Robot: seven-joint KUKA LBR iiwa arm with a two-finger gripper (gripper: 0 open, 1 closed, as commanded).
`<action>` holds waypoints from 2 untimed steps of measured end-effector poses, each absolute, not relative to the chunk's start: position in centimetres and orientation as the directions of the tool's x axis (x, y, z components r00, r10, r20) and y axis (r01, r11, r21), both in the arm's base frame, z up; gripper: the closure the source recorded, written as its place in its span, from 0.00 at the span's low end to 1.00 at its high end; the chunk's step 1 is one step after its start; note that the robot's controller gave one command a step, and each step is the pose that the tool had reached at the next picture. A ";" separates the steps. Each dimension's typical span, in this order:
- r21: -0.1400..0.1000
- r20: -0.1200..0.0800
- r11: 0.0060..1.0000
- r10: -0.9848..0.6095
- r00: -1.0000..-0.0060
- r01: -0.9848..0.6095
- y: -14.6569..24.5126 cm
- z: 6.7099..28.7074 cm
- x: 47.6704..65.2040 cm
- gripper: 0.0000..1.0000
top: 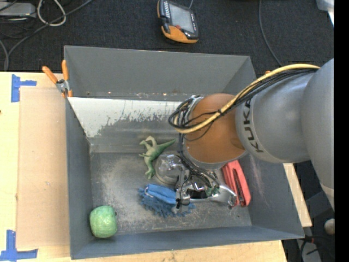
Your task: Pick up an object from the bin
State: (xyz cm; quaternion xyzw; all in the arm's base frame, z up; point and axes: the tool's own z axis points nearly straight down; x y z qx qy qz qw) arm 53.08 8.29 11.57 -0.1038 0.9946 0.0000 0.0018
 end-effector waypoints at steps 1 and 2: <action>0.004 0.011 0.983 -0.183 -0.983 -0.183 9.7 9.9 49.0 0.00; 0.001 -0.006 0.993 -0.122 -0.993 -0.122 10.3 6.9 51.5 0.00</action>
Offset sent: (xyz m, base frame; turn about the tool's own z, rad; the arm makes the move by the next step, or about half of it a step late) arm -0.0159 0.0199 -0.0457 0.0861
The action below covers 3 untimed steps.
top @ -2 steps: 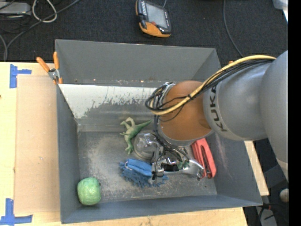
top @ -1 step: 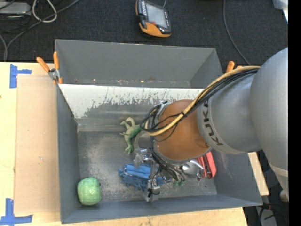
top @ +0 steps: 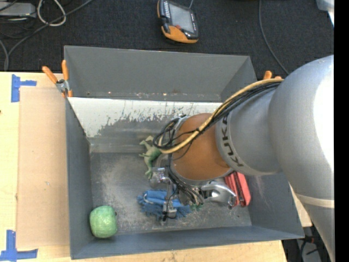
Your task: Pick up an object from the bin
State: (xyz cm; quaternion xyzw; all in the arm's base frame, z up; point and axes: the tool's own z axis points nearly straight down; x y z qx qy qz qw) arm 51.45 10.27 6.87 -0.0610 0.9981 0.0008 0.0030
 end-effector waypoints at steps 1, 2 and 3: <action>0.003 0.011 0.995 -0.098 -0.995 -0.098 9.6 6.9 48.2 1.00; 0.003 0.011 0.995 -0.098 -0.995 -0.098 9.6 6.9 48.2 1.00; 0.003 0.011 0.995 -0.098 -0.995 -0.098 9.6 6.9 48.2 1.00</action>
Offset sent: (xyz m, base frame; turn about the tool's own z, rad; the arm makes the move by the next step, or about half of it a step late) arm 0.0000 0.0000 0.0000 0.0000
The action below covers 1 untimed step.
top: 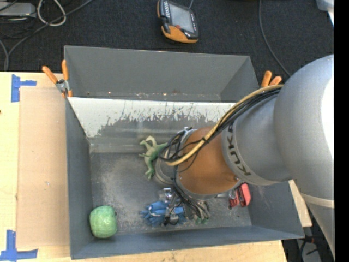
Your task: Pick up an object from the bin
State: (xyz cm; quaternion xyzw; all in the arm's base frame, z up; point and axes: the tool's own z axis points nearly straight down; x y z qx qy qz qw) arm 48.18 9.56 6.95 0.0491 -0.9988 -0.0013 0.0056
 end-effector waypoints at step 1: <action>0.002 0.024 0.995 -0.099 -0.995 -0.099 9.5 9.0 47.8 1.00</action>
Offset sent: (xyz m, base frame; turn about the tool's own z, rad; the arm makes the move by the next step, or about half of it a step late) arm -0.0021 -0.0003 0.0237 -0.0003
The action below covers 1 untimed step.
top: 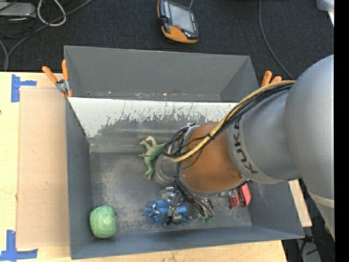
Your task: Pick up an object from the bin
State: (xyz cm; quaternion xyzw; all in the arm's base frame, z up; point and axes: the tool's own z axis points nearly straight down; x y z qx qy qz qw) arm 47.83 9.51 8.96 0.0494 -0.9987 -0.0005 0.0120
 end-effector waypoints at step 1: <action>0.003 0.018 0.995 -0.099 -0.995 -0.099 9.5 12.9 48.0 1.00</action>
Offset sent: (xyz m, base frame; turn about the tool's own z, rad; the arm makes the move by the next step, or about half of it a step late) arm 0.0015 0.0001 0.0937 -0.0002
